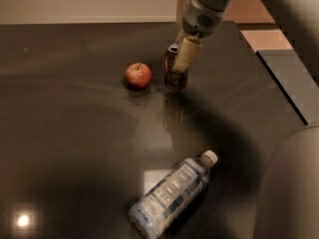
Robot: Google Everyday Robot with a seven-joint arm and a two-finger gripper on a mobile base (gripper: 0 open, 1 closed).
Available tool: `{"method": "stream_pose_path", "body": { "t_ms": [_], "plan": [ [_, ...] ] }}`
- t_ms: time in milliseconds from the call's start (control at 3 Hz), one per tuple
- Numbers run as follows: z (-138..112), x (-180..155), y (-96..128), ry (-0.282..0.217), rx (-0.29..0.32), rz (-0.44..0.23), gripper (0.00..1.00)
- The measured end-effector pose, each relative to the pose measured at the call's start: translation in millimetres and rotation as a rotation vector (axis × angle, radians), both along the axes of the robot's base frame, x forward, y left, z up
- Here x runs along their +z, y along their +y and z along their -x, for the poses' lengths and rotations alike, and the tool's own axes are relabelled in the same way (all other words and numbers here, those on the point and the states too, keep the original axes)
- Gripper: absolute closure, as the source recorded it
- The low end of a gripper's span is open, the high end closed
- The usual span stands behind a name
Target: Move orange can near apple
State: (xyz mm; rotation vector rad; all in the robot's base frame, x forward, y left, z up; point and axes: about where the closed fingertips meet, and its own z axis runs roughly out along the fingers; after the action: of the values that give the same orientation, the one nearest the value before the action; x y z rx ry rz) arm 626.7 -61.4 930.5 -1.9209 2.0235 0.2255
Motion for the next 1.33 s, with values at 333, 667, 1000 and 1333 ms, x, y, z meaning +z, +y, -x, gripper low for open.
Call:
{"method": "stream_pose_path", "body": {
  "t_ms": [333, 667, 1000, 1333],
  "plan": [
    [-5.8, -6.8, 9.5, 0.009, 0.016, 0.001, 1.00],
    [-7.9, -12.9, 16.9, 0.017, 0.040, -0.014, 1.00],
    [-9.4, -20.6, 20.9, 0.024, 0.056, -0.013, 0.82],
    [-11.3, -27.0, 22.9, 0.031, 0.066, -0.004, 0.59]
  ]
}}
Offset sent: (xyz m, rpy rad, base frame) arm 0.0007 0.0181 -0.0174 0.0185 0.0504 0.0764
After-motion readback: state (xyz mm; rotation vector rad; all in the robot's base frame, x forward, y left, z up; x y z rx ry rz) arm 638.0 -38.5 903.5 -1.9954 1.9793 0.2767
